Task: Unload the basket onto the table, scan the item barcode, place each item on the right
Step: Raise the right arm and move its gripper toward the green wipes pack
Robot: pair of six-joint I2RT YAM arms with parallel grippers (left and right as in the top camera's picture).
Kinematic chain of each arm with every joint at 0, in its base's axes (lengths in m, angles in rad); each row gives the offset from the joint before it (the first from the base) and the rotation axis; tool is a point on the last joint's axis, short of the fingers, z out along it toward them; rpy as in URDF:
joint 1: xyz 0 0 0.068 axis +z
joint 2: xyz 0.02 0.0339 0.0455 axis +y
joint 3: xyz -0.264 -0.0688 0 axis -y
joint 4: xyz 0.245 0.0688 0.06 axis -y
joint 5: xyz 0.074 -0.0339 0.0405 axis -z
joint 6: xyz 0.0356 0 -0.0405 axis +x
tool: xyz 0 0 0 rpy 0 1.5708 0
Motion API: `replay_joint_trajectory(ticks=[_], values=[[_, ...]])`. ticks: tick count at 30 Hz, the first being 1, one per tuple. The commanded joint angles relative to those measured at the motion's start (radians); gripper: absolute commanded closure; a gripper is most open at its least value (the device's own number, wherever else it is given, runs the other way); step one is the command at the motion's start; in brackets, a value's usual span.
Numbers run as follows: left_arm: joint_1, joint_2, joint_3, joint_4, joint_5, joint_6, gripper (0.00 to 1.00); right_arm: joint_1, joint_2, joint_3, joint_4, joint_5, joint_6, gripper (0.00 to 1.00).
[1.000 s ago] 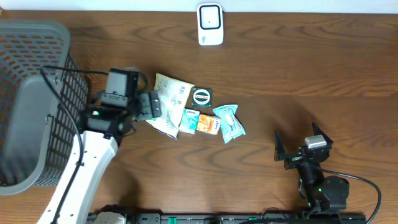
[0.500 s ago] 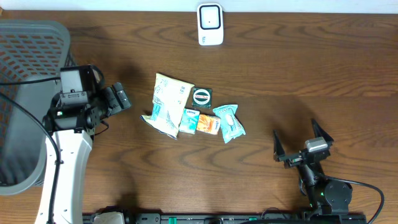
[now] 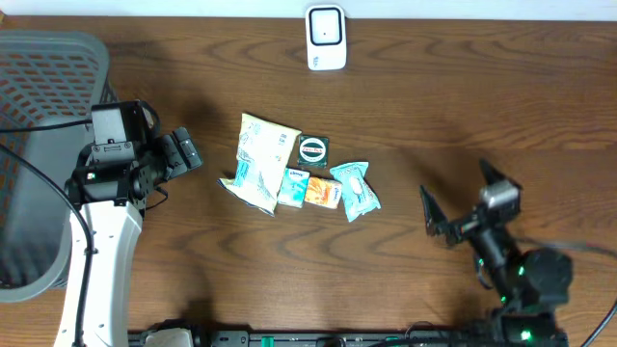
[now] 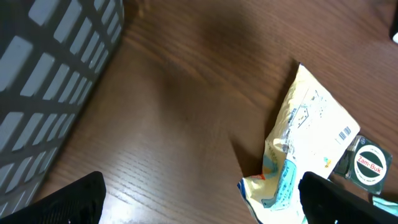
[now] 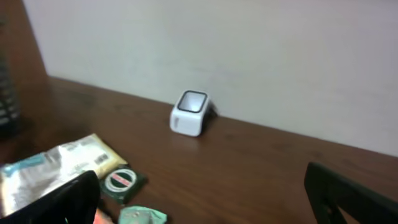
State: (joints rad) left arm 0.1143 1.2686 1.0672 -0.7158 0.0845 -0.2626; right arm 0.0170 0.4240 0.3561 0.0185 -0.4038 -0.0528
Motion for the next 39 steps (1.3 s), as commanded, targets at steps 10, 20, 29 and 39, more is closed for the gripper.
replay_joint_trajectory(ticks=[10,20,29,39], values=[[0.003,0.007,0.001,-0.002,0.010,-0.002,0.02,0.004,0.624,0.575,-0.495,-0.220,-0.084,0.01],[0.003,0.007,0.001,-0.002,0.010,-0.002,0.02,0.105,0.895,0.819,-0.812,-0.154,-0.201,0.01],[0.003,0.007,0.001,-0.002,0.010,-0.002,0.02,0.105,0.931,0.820,-0.749,-0.249,-0.106,0.01],[0.003,0.007,0.001,-0.002,0.010,-0.002,0.02,0.138,1.025,0.820,-0.789,-0.049,-0.012,0.04]])
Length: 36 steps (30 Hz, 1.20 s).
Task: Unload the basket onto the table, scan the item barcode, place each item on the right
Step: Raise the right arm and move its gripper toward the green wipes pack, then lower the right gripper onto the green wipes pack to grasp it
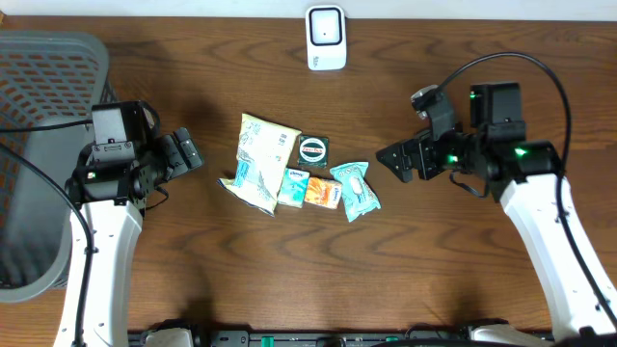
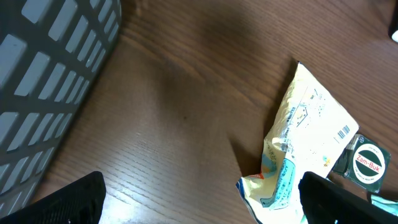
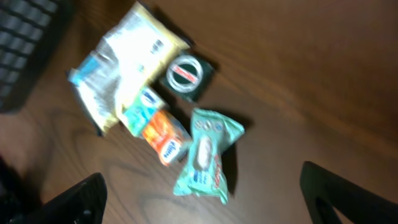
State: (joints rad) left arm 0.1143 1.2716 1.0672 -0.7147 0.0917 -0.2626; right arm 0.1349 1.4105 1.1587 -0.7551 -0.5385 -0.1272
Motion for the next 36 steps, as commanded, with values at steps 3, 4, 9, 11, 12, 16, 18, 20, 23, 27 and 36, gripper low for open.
replay_joint_trajectory(ticks=[3,4,9,11,12,16,18,20,23,27,36], values=[[0.003,0.004,0.001,-0.003,0.002,-0.002,0.02,0.039,0.089,0.018,-0.031,0.096,0.097,0.01],[0.003,0.004,0.001,-0.003,0.002,-0.002,0.02,0.044,0.106,0.018,-0.033,0.096,0.100,0.01],[0.003,0.004,0.001,-0.003,0.002,-0.002,0.02,0.056,0.162,0.031,-0.047,0.134,0.141,0.01],[0.003,0.004,0.001,-0.003,0.002,-0.002,0.02,0.056,0.179,0.063,-0.083,0.160,0.147,0.01],[0.003,0.004,0.001,-0.003,0.002,-0.002,0.02,0.056,0.186,0.085,-0.107,0.177,0.149,0.01],[0.003,0.004,0.001,-0.003,0.002,-0.002,0.02,0.056,0.216,0.207,-0.225,0.262,0.149,0.01],[0.003,0.004,0.001,-0.003,0.002,-0.002,0.02,0.056,0.229,0.256,-0.271,0.280,0.149,0.01],[0.003,0.004,0.001,-0.003,0.002,-0.002,0.02,0.056,0.241,0.281,-0.300,0.290,0.150,0.01],[0.003,0.004,0.001,-0.003,0.002,-0.002,0.02,0.057,0.267,0.288,-0.333,0.291,0.149,0.02],[0.003,0.004,0.001,-0.003,0.002,-0.002,0.02,0.057,0.327,0.288,-0.345,0.291,0.149,0.03],[0.003,0.004,0.001,-0.003,0.002,-0.002,0.03,0.057,0.423,0.288,-0.307,0.220,0.150,0.14]])
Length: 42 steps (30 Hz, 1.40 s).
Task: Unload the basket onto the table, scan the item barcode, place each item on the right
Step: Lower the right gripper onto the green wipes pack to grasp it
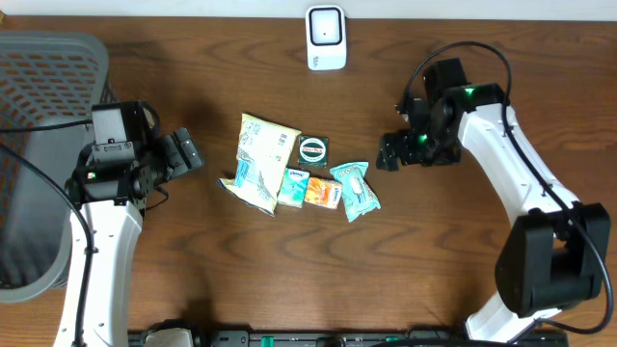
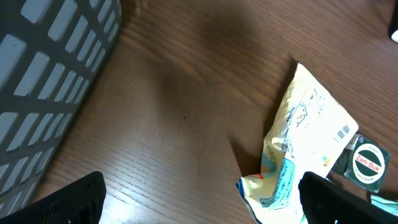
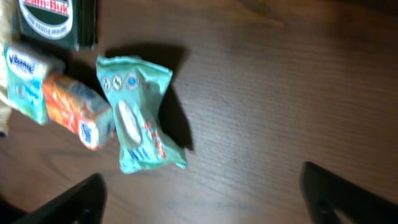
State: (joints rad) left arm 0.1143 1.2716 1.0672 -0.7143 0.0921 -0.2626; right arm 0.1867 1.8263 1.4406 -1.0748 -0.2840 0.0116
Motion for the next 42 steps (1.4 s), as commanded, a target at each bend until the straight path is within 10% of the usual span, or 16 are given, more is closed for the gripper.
replay_joint_trajectory(ticks=[1,42], values=[[0.003,0.004,0.001,-0.003,0.002,-0.002,0.02,0.005,0.008,0.004,0.021,-0.043,0.011,0.16],[0.003,0.004,0.001,-0.003,0.002,-0.002,0.02,0.024,0.009,-0.031,0.042,-0.067,0.030,0.11]])
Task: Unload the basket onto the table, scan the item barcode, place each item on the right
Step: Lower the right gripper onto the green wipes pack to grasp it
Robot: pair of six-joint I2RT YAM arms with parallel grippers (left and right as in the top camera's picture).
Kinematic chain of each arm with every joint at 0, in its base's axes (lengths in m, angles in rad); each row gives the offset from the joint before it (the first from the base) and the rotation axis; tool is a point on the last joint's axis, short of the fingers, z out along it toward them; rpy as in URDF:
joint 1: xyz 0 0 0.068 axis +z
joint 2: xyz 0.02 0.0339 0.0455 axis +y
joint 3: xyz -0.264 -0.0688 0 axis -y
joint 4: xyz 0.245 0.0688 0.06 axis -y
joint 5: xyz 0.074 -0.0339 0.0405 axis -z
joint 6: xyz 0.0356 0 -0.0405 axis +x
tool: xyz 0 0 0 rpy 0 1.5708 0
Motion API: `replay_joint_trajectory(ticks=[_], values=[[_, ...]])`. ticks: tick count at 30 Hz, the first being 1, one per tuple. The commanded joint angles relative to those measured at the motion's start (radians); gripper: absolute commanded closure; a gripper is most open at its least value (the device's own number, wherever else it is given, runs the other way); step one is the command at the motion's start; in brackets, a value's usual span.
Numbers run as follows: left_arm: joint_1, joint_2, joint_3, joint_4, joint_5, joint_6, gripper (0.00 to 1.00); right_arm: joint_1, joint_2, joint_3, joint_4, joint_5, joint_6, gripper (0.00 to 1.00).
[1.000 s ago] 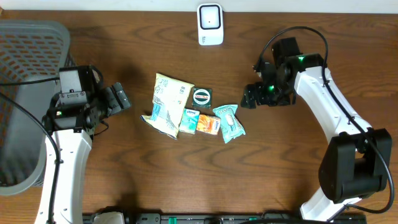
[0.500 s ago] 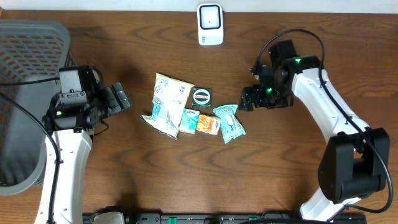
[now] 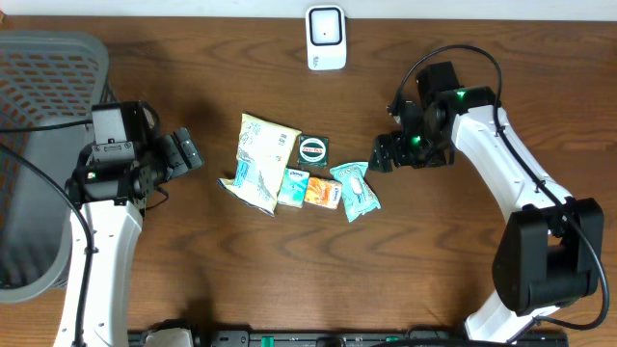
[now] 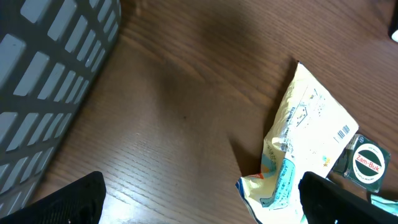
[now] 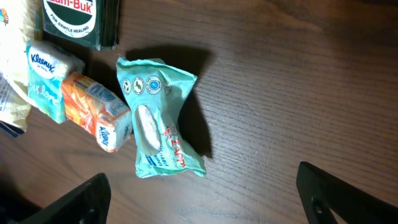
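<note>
A white barcode scanner [image 3: 326, 39] stands at the table's far edge. Mid-table lies a cluster: a cream pouch [image 3: 262, 159] with a printed barcode [image 4: 345, 132], a green Zam-Buk tin [image 3: 313, 149], a blue Kleenex pack [image 5: 45, 81], an orange pack [image 5: 93, 118] and a teal wipes pack [image 5: 155, 127]. My right gripper [image 3: 383, 154] is open just right of the wipes pack, its fingertips wide apart [image 5: 202, 199] with nothing between them. My left gripper [image 3: 190, 152] is open and holds nothing, left of the pouch [image 4: 202, 199].
A grey mesh basket [image 3: 39, 145] fills the left end of the table, close behind the left arm. The wall runs along the far edge behind the scanner. Bare brown wood [image 3: 463, 260] lies right of and in front of the cluster.
My right gripper has shifted a little to the left, so the teal wipes pack sits nearer the middle of the right wrist view. The left arm and the items have not moved.
The right arm was first low at the front right, its camera facing the scanner and wall. Then it was up over the right side, looking down on the cluster. Then it was close beside the wipes pack, and now slightly closer. The left arm stayed still throughout.
</note>
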State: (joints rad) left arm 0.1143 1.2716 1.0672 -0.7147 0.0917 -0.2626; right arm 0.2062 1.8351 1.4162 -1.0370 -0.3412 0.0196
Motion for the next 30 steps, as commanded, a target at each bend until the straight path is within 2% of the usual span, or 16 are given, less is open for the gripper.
replay_joint_trajectory(ticks=[1,17,30], values=[[0.003,0.004,0.001,-0.003,0.002,-0.002,0.02,0.005,0.000,-0.006,0.006,-0.010,0.029,0.11],[0.003,0.004,0.001,-0.003,0.002,-0.002,0.02,0.046,0.000,-0.071,0.060,-0.047,0.035,0.24],[0.003,0.004,0.001,-0.003,0.002,-0.002,0.02,0.098,0.000,-0.242,0.264,-0.103,0.055,0.36]])
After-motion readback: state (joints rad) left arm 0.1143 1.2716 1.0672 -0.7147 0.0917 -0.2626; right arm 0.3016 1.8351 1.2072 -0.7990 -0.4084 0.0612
